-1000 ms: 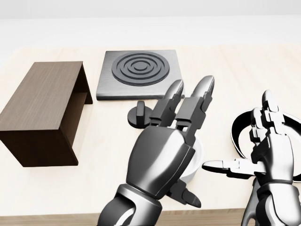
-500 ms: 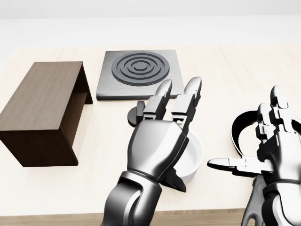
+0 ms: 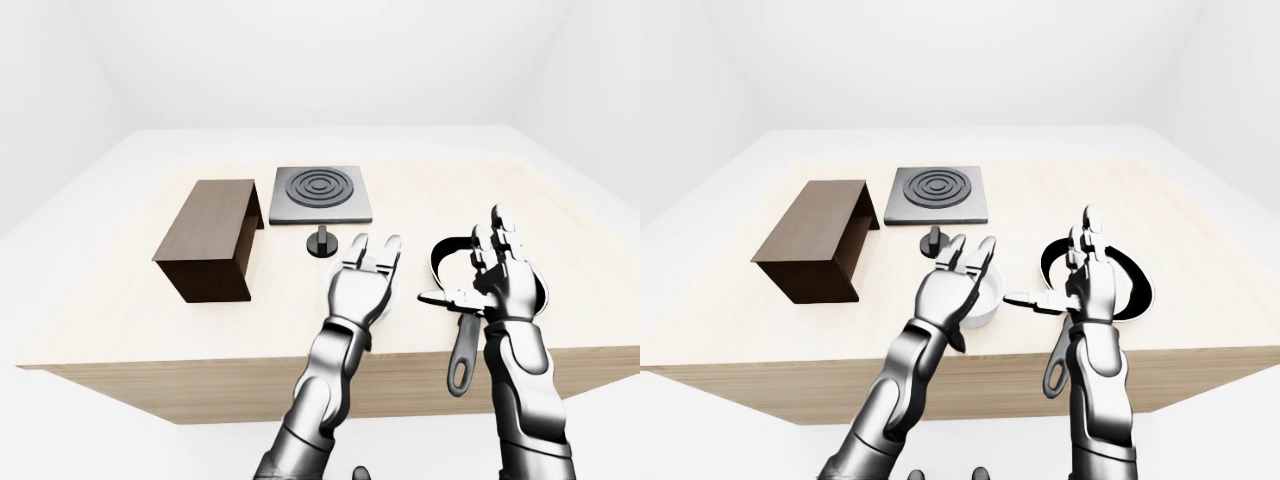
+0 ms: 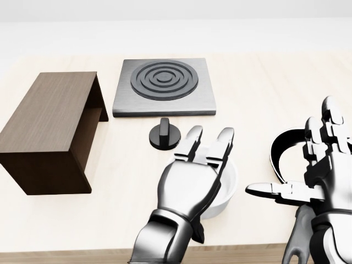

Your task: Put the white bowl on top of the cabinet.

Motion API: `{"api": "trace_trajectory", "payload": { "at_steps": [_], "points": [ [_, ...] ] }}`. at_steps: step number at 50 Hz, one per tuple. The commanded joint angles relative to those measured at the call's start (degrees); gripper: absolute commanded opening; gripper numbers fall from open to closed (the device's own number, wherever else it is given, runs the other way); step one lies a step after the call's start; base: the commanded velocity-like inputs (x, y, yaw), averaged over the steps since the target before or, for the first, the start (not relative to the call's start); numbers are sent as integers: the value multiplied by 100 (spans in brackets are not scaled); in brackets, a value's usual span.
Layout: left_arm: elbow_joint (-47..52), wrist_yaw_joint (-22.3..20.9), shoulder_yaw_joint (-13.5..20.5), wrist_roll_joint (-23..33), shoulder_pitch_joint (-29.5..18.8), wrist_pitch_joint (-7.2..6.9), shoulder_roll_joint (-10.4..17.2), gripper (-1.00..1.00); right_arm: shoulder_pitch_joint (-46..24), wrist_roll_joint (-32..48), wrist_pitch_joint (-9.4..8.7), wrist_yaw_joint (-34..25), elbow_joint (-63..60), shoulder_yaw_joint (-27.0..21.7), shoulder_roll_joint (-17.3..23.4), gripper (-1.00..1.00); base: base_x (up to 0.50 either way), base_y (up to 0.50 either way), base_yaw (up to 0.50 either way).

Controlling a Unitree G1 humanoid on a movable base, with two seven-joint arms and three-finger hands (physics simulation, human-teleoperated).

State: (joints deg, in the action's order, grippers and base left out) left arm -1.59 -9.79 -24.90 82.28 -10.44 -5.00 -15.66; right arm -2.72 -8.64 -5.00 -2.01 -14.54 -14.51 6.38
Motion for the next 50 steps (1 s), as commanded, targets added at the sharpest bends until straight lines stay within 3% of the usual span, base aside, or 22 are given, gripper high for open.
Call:
{"api": "trace_trajectory", "payload": {
  "at_steps": [1,36,50],
  "points": [
    [-1210,307,844,101,-923,0,62,100,71,-9,0,-62,-98,34,-23,100,0,0,0],
    [-1670,344,809,54,-1038,0,87,100,60,-12,0,-92,-109,15,-34,100,0,0,0],
    [-2376,747,1018,-434,-1382,0,151,100,105,-6,0,-113,-178,27,-50,100,0,0,0]
  ]
}}
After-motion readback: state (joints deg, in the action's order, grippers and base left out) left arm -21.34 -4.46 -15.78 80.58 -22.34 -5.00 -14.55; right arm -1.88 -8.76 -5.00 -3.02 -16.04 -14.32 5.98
